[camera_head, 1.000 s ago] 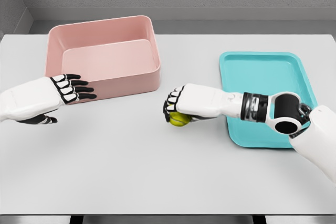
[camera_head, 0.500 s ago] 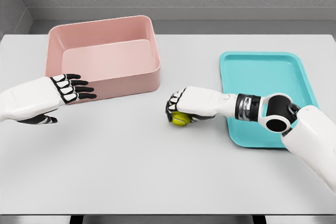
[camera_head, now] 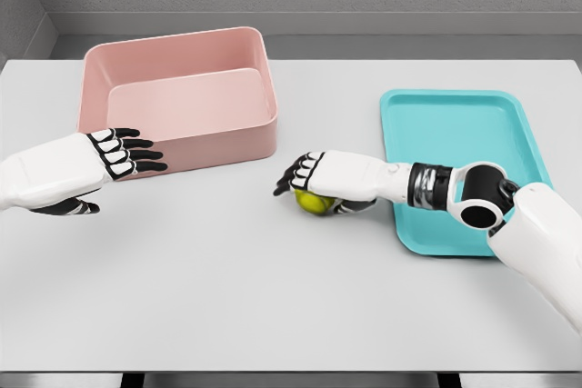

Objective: Put the tennis from the blue tray into the pink basket with both arms

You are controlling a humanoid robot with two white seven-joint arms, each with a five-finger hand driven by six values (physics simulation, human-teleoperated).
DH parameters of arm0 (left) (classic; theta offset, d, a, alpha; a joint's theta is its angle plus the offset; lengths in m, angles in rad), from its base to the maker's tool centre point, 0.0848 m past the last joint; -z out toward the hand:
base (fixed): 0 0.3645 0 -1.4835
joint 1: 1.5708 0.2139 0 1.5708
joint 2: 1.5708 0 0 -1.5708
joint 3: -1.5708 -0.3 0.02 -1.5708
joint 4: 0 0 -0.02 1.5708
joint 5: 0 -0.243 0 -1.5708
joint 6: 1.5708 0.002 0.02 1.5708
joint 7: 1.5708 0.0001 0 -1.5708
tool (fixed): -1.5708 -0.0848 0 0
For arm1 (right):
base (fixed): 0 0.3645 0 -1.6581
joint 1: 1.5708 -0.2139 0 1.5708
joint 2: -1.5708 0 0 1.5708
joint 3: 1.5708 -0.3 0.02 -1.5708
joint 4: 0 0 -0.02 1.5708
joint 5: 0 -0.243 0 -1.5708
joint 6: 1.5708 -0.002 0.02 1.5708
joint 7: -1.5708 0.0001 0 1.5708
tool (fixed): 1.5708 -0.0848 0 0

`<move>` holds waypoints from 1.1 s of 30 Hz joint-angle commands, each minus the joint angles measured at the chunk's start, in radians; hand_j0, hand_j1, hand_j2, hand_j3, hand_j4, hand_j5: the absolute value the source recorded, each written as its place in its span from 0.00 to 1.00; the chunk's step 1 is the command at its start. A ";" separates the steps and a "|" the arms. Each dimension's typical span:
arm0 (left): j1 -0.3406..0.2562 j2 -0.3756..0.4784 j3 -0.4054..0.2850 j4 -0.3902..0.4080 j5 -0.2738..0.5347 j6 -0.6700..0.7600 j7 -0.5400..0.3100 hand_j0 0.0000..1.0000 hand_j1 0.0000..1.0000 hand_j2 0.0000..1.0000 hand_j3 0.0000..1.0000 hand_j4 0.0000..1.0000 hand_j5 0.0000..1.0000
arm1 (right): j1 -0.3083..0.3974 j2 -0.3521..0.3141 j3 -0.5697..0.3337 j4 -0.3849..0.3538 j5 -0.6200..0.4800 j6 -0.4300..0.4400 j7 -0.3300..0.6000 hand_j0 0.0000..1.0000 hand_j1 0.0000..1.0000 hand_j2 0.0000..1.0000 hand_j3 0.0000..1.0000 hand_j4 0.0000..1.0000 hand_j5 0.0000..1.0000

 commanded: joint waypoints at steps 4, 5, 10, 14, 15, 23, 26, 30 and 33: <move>0.000 0.000 -0.001 0.000 0.006 0.001 0.001 1.00 1.00 1.00 1.00 1.00 1.00 | -0.011 -0.031 -0.060 -0.002 -0.008 0.002 0.024 0.99 0.99 0.99 0.99 0.99 0.99; 0.000 0.000 -0.001 0.000 0.006 0.001 0.001 1.00 1.00 1.00 1.00 1.00 1.00 | -0.012 -0.035 -0.094 0.000 -0.008 0.002 0.062 0.99 0.99 0.99 0.99 0.99 0.99; 0.000 -0.002 -0.001 0.000 0.005 0.001 0.001 1.00 1.00 1.00 1.00 1.00 1.00 | -0.009 -0.100 -0.217 -0.068 -0.022 0.002 0.062 0.99 0.99 0.99 0.99 0.99 0.99; -0.003 -0.051 -0.001 0.000 -0.033 0.001 -0.001 1.00 1.00 1.00 1.00 1.00 1.00 | 0.021 -0.124 -0.392 -0.122 -0.130 0.002 0.061 0.99 0.99 0.99 0.99 0.99 0.99; -0.005 -0.085 -0.001 0.000 -0.058 0.001 -0.001 1.00 1.00 1.00 1.00 1.00 1.00 | 0.063 -0.124 -0.458 -0.160 -0.157 0.002 0.061 1.00 1.00 1.00 1.00 1.00 1.00; -0.156 -0.350 -0.177 0.014 -0.208 0.001 -0.107 1.00 1.00 1.00 1.00 1.00 1.00 | 0.353 -0.117 -0.775 -0.280 -0.308 0.002 0.058 1.00 1.00 1.00 1.00 1.00 1.00; -0.227 -0.355 -0.268 0.017 -0.205 0.001 -0.107 1.00 1.00 1.00 1.00 1.00 1.00 | 0.417 -0.109 -0.811 -0.278 -0.339 0.002 0.056 1.00 1.00 1.00 1.00 1.00 1.00; -0.319 -0.370 -0.370 0.038 -0.204 0.001 -0.107 1.00 1.00 1.00 1.00 1.00 1.00 | 0.442 -0.085 -0.814 -0.266 -0.344 0.002 0.059 1.00 1.00 1.00 1.00 1.00 1.00; -0.379 -0.394 -0.439 0.069 -0.198 0.001 -0.107 1.00 1.00 1.00 1.00 1.00 1.00 | 0.503 -0.052 -0.918 -0.250 -0.351 0.002 0.062 1.00 1.00 1.00 1.00 1.00 1.00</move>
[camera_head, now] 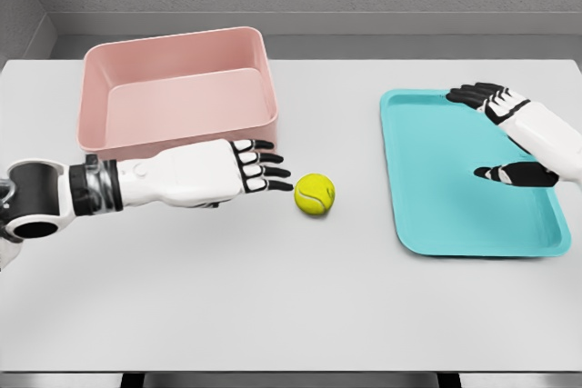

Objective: Put the tennis from the blue tray into the pink basket with both arms

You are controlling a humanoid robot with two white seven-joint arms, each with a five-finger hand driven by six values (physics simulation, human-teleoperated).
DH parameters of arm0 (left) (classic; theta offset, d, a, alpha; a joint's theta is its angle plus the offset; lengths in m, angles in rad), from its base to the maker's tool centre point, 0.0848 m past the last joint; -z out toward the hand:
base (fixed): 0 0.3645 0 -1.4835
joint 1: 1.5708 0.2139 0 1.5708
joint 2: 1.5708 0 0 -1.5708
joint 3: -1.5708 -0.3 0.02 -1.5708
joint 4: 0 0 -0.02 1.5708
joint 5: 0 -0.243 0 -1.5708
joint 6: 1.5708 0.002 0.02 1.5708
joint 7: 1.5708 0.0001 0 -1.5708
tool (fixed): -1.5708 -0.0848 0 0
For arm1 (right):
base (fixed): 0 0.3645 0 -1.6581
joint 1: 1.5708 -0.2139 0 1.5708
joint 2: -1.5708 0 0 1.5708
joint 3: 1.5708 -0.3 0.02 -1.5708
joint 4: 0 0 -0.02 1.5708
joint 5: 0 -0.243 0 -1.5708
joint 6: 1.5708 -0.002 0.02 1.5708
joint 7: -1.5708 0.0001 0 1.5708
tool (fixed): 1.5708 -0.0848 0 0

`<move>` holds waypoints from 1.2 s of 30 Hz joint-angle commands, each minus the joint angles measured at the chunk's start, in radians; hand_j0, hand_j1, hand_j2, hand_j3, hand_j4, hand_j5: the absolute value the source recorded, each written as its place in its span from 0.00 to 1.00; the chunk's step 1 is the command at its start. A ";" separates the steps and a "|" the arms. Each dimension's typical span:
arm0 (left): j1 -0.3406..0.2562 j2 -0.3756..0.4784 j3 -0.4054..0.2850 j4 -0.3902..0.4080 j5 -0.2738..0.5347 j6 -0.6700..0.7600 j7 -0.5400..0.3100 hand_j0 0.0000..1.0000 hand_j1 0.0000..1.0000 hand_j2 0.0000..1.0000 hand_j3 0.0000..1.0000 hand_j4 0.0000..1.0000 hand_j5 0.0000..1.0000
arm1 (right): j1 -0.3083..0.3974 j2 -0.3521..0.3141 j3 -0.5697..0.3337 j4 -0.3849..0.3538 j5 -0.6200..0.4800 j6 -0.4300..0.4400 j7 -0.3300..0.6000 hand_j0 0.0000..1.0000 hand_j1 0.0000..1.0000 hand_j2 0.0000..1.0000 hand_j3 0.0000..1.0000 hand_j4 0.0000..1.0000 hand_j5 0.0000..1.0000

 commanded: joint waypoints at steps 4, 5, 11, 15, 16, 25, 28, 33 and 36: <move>-0.067 -0.065 -0.120 0.099 0.041 0.001 -0.001 1.00 1.00 1.00 1.00 1.00 1.00 | 0.006 0.076 -0.092 0.024 -0.017 0.003 0.000 1.00 1.00 1.00 1.00 1.00 1.00; -0.078 -0.082 -0.130 0.114 0.041 0.001 -0.001 1.00 1.00 1.00 1.00 1.00 1.00 | 0.008 0.076 -0.092 0.025 -0.017 0.003 0.000 1.00 1.00 1.00 1.00 1.00 1.00; -0.152 -0.157 -0.199 0.212 0.061 0.001 -0.001 1.00 1.00 1.00 1.00 1.00 1.00 | 0.018 0.088 -0.087 0.016 -0.019 0.003 0.000 1.00 1.00 1.00 1.00 1.00 1.00; -0.164 -0.169 -0.201 0.218 0.064 0.001 -0.001 1.00 1.00 1.00 1.00 1.00 1.00 | 0.022 0.100 -0.087 0.016 -0.017 0.003 0.002 1.00 1.00 1.00 1.00 1.00 1.00; -0.164 -0.174 -0.201 0.223 0.064 0.001 -0.001 1.00 1.00 1.00 1.00 1.00 1.00 | 0.022 0.100 -0.089 0.018 -0.017 0.003 0.002 1.00 1.00 1.00 1.00 1.00 1.00; -0.186 -0.222 -0.202 0.301 0.069 0.001 -0.001 1.00 1.00 1.00 1.00 1.00 1.00 | 0.026 0.099 -0.092 0.018 -0.017 0.003 0.000 1.00 1.00 1.00 1.00 1.00 1.00; -0.199 -0.235 -0.227 0.324 0.069 0.001 -0.001 1.00 1.00 1.00 1.00 1.00 1.00 | 0.026 0.099 -0.092 0.018 -0.017 0.003 0.000 1.00 1.00 1.00 1.00 1.00 1.00; -0.201 -0.268 -0.232 0.343 0.067 0.001 -0.003 1.00 1.00 1.00 1.00 1.00 1.00 | 0.026 0.099 -0.093 0.016 -0.017 0.003 0.000 1.00 1.00 1.00 1.00 1.00 1.00; -0.201 -0.280 -0.238 0.346 0.067 0.001 -0.010 1.00 1.00 1.00 1.00 1.00 1.00 | 0.026 0.100 -0.093 0.004 -0.017 0.003 -0.002 1.00 1.00 1.00 1.00 1.00 1.00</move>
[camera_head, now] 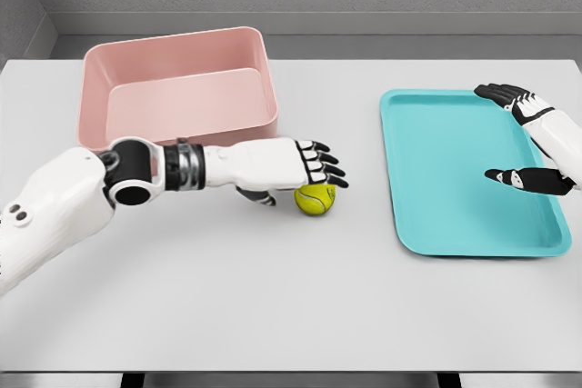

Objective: Put the tennis from the blue tray into the pink basket with both arms

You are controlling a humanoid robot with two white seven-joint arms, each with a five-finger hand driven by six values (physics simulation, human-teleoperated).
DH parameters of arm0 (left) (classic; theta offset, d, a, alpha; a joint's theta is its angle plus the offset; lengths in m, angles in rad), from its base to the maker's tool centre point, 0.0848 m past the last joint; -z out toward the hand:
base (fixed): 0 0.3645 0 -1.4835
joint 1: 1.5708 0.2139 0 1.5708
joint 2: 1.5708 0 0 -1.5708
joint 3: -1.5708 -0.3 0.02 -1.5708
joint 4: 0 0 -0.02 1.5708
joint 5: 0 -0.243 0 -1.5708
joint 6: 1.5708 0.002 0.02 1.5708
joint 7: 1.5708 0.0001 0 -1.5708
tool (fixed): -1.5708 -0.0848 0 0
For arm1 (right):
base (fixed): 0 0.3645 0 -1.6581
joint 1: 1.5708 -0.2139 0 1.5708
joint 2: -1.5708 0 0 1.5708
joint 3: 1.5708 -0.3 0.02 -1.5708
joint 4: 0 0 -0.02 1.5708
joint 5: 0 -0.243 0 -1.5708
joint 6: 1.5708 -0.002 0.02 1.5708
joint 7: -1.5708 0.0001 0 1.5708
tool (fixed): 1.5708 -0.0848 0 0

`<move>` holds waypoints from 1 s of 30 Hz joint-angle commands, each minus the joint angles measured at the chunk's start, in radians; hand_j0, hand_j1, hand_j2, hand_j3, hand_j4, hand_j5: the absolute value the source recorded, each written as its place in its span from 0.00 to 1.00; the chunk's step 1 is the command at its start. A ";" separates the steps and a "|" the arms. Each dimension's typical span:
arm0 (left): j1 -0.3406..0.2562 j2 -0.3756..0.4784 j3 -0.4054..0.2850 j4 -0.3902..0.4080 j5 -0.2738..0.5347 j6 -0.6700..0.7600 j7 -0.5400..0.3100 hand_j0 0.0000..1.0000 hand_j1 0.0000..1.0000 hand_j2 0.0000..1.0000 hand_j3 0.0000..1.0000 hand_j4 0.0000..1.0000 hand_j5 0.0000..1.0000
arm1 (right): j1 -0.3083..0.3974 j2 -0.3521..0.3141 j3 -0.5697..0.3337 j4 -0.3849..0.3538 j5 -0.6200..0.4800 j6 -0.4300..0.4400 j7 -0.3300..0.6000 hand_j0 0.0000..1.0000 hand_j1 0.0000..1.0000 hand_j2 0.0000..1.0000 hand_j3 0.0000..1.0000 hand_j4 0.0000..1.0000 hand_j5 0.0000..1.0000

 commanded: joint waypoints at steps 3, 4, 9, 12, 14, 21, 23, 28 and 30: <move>0.000 -0.017 -0.003 0.004 0.006 0.001 -0.002 1.00 1.00 1.00 1.00 1.00 1.00 | 0.000 0.000 -0.001 -0.007 -0.008 0.002 -0.001 1.00 1.00 1.00 1.00 1.00 1.00; 0.000 -0.019 -0.003 0.006 0.005 0.001 -0.002 1.00 1.00 1.00 1.00 1.00 1.00 | 0.002 0.000 -0.001 -0.007 -0.008 0.002 -0.001 1.00 1.00 1.00 1.00 1.00 1.00; -0.002 -0.022 -0.007 0.027 0.005 0.001 -0.007 1.00 1.00 1.00 1.00 1.00 1.00 | 0.009 -0.002 -0.002 -0.006 -0.008 0.002 -0.001 1.00 1.00 1.00 1.00 1.00 1.00; -0.003 -0.031 -0.007 0.042 0.005 0.001 -0.007 1.00 1.00 1.00 1.00 1.00 1.00 | 0.009 -0.002 -0.002 -0.006 -0.008 0.002 -0.001 1.00 1.00 1.00 1.00 1.00 1.00; -0.005 -0.042 -0.010 0.049 0.003 0.001 -0.007 1.00 1.00 1.00 1.00 1.00 1.00 | 0.009 -0.002 -0.002 -0.006 -0.008 0.002 -0.001 1.00 1.00 1.00 1.00 1.00 1.00; -0.003 -0.066 -0.011 0.067 0.000 0.001 -0.009 1.00 1.00 1.00 1.00 1.00 1.00 | 0.009 -0.002 -0.002 -0.001 -0.008 0.002 -0.001 1.00 1.00 1.00 1.00 1.00 1.00; -0.003 -0.066 -0.013 0.067 0.000 0.001 -0.009 1.00 1.00 1.00 1.00 1.00 1.00 | 0.009 -0.002 -0.004 -0.003 -0.008 0.002 -0.001 1.00 1.00 1.00 1.00 1.00 1.00; -0.003 -0.066 -0.019 0.067 0.002 0.001 -0.044 0.82 0.82 0.82 0.82 0.82 0.82 | 0.011 -0.002 -0.004 -0.006 -0.008 0.002 -0.001 1.00 1.00 1.00 1.00 1.00 1.00; -0.002 -0.066 -0.026 0.067 0.002 0.001 -0.045 0.80 0.80 0.80 0.80 0.80 0.80 | 0.014 -0.002 -0.004 -0.006 -0.008 0.002 -0.001 1.00 1.00 1.00 1.00 1.00 1.00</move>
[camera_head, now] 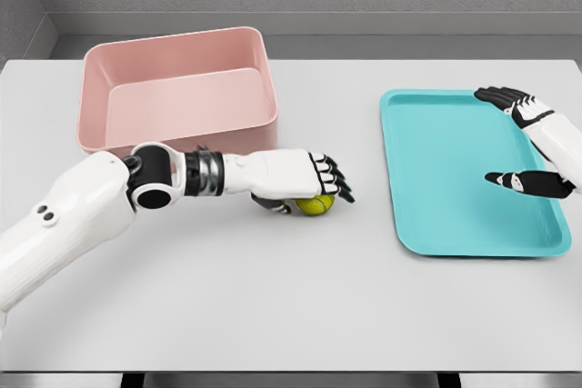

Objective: Put the tennis from the blue tray into the pink basket with both arms

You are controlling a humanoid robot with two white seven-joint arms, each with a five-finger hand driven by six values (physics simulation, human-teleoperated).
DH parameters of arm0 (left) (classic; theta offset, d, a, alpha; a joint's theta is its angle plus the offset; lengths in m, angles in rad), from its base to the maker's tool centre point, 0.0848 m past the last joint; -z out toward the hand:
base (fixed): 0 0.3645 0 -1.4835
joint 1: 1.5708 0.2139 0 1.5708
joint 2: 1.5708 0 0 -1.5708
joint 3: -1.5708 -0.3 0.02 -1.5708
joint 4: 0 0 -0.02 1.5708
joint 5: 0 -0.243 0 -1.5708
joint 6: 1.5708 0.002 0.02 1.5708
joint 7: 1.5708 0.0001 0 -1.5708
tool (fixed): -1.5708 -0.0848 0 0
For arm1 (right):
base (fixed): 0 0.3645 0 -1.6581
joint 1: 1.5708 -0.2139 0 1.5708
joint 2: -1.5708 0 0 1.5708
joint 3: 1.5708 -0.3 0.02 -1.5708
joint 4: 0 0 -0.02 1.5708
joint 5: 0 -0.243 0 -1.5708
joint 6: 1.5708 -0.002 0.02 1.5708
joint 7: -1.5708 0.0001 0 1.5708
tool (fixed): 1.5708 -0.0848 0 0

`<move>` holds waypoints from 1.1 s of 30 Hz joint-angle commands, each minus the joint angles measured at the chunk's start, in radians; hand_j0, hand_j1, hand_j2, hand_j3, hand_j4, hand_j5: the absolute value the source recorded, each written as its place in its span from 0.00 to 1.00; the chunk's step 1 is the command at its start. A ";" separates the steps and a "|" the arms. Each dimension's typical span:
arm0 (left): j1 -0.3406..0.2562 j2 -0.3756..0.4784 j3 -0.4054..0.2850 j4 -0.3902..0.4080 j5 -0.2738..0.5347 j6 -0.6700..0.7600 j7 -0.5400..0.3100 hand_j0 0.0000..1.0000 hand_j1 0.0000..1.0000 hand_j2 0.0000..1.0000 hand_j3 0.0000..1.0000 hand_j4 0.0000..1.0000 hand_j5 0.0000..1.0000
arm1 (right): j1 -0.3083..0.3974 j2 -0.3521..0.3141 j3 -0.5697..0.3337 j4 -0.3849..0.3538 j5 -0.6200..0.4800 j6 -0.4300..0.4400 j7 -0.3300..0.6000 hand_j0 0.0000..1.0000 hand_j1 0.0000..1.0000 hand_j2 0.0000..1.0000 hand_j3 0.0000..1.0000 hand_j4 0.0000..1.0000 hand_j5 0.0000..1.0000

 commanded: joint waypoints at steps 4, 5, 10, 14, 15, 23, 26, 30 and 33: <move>0.000 0.000 -0.010 0.000 0.010 0.001 -0.020 0.74 0.74 0.74 0.74 0.74 0.74 | 0.000 -0.001 -0.008 -0.001 -0.009 0.002 -0.002 1.00 1.00 1.00 1.00 1.00 1.00; 0.000 0.000 -0.010 0.000 0.010 0.001 -0.020 0.73 0.73 0.73 0.73 0.73 0.73 | 0.000 -0.001 -0.011 -0.001 -0.009 0.002 -0.002 1.00 1.00 1.00 1.00 1.00 1.00; 0.003 0.000 -0.009 0.002 0.013 0.001 -0.045 0.62 0.62 0.62 0.62 0.62 0.62 | 0.002 -0.001 -0.011 -0.001 -0.009 0.002 -0.002 1.00 1.00 1.00 1.00 1.00 1.00; 0.003 0.001 -0.007 0.003 0.013 0.001 -0.049 0.55 0.55 0.55 0.55 0.55 0.55 | 0.002 -0.001 -0.011 -0.001 -0.009 0.002 -0.002 1.00 1.00 1.00 1.00 1.00 1.00; 0.002 0.001 -0.007 0.003 0.013 0.001 -0.051 0.55 0.55 0.55 0.55 0.55 0.55 | 0.002 -0.001 -0.011 -0.001 -0.009 0.002 -0.002 1.00 1.00 1.00 1.00 1.00 1.00; -0.012 0.006 -0.006 -0.004 0.020 0.001 -0.051 0.55 0.55 0.55 0.55 0.55 0.55 | 0.002 -0.001 -0.011 -0.001 -0.009 0.002 -0.002 1.00 1.00 1.00 1.00 1.00 1.00; -0.020 0.008 -0.004 -0.004 0.020 0.001 -0.051 0.55 0.55 0.55 0.55 0.55 0.55 | 0.002 -0.001 -0.013 0.001 -0.009 0.002 -0.002 1.00 1.00 1.00 1.00 1.00 1.00; -0.035 0.012 -0.007 -0.003 0.019 0.001 -0.051 0.55 0.55 0.55 0.55 0.55 0.55 | 0.002 -0.001 -0.013 -0.002 -0.009 0.002 -0.002 1.00 1.00 1.00 1.00 1.00 1.00; -0.049 0.015 -0.009 -0.003 0.019 0.001 -0.051 0.55 0.55 0.55 0.55 0.55 0.55 | 0.002 -0.001 -0.013 -0.002 -0.009 0.002 -0.002 1.00 1.00 1.00 1.00 1.00 1.00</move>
